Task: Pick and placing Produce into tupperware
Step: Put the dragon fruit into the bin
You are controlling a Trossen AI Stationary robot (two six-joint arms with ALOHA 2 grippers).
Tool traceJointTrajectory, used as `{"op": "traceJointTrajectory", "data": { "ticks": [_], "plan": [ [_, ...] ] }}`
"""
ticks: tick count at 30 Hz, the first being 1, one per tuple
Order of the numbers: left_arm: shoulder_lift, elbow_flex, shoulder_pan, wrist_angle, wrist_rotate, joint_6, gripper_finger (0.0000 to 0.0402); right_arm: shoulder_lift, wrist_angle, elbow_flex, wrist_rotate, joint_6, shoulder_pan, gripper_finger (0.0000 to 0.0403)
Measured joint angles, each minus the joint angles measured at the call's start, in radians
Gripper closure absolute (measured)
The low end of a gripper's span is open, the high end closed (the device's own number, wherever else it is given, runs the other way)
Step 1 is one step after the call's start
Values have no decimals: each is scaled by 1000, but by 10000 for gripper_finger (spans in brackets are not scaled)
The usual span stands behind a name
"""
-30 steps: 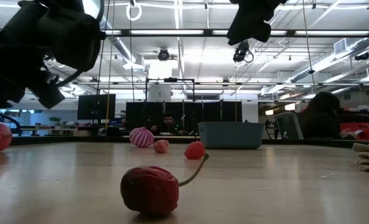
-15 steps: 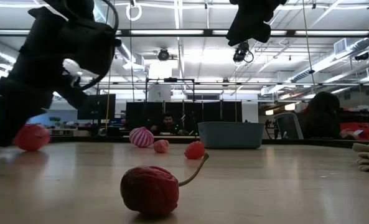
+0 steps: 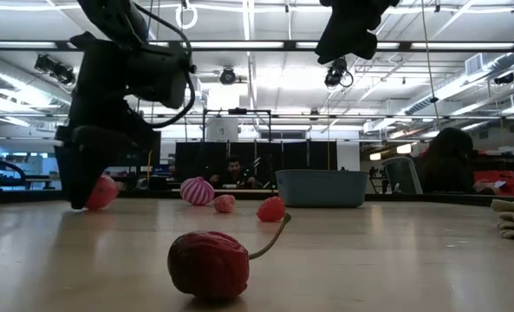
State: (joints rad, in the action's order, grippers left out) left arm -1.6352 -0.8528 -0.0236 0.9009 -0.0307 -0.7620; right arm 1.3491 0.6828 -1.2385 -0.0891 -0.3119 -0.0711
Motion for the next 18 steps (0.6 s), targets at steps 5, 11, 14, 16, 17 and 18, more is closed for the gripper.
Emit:
{"op": "traceJointTrajectory", "data": {
  "ticks": [5, 11, 14, 16, 17, 18],
  "plan": [
    [0, 0, 55, -2, 0, -2, 134, 0, 0, 0, 0, 0, 0, 274],
    [0, 0, 94, -30, 0, 21, 134, 0, 0, 0, 0, 0, 0, 274],
    [0, 0, 111, -70, 0, 23, 134, 0, 0, 0, 0, 0, 0, 274],
    [0, 0, 119, -86, 0, 22, 134, 0, 0, 0, 0, 0, 0, 274],
    [0, 0, 123, -89, 0, 17, 134, 0, 0, 0, 0, 0, 0, 274],
    [0, 0, 126, -89, 0, 16, 134, 0, 0, 0, 0, 0, 0, 274]
  ]
}}
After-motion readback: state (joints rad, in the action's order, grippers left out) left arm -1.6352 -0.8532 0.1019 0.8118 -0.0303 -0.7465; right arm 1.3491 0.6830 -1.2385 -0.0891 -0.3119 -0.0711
